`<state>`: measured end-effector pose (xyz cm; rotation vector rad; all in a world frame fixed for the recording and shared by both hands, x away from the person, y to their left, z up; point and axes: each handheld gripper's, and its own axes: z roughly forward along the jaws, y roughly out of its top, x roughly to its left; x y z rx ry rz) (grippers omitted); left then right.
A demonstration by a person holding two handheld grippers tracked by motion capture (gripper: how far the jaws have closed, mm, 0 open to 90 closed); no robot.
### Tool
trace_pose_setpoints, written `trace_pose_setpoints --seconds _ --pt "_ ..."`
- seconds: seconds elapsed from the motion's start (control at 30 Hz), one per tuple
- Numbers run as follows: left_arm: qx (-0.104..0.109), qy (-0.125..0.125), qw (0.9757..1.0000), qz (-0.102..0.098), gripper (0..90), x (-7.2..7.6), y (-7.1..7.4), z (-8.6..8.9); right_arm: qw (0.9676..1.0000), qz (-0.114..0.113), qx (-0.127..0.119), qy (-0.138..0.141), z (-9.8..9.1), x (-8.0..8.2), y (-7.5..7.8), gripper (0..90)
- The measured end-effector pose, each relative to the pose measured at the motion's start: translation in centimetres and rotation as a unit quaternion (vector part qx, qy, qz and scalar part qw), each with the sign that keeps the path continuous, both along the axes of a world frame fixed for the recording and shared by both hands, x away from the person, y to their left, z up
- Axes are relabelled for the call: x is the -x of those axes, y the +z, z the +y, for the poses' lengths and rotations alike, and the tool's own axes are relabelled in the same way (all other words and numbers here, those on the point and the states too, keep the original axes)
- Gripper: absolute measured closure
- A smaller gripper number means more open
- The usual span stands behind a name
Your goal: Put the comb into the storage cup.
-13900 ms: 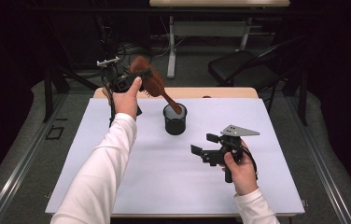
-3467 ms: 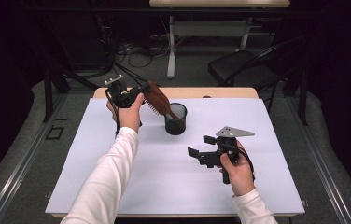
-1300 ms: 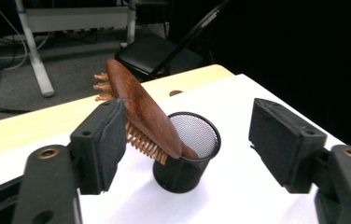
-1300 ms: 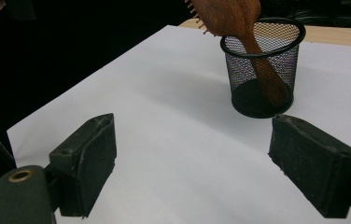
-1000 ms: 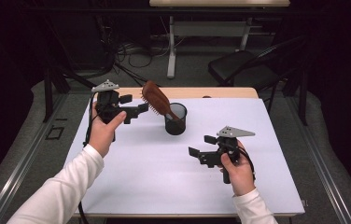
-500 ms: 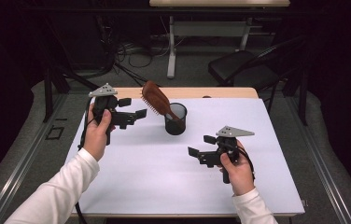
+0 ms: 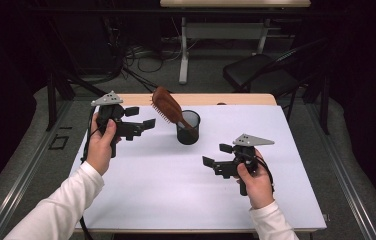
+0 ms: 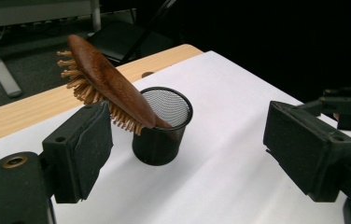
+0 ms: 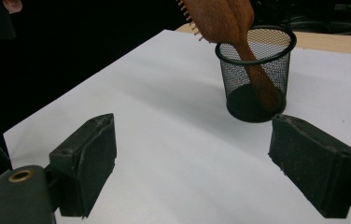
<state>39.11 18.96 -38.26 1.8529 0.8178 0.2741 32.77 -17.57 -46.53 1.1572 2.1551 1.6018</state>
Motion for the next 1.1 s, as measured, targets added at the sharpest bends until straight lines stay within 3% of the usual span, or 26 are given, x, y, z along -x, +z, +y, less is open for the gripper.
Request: trace_pose_setpoints --seconds 0.13,0.43,0.77,1.1 --pt "-0.001 -0.005 1.0 -0.002 15.9 0.4 0.2 0.2 0.9999 -0.011 0.01 -0.002 -0.2 0.0 0.9 14.6" --pt "-0.002 -0.011 0.9999 0.005 15.8 0.9 0.2 1.4 0.9967 -0.029 0.074 -0.016 -0.3 -0.4 3.0 11.2" --pt "-0.006 -0.009 0.9999 0.008 15.9 2.2 0.1 3.6 0.9917 -0.023 0.126 -0.007 -1.4 0.2 4.0 2.9" --pt "-0.005 0.008 0.9999 0.012 15.9 3.8 -1.2 5.8 0.9908 -0.014 0.132 -0.026 -4.0 1.3 3.3 3.0"
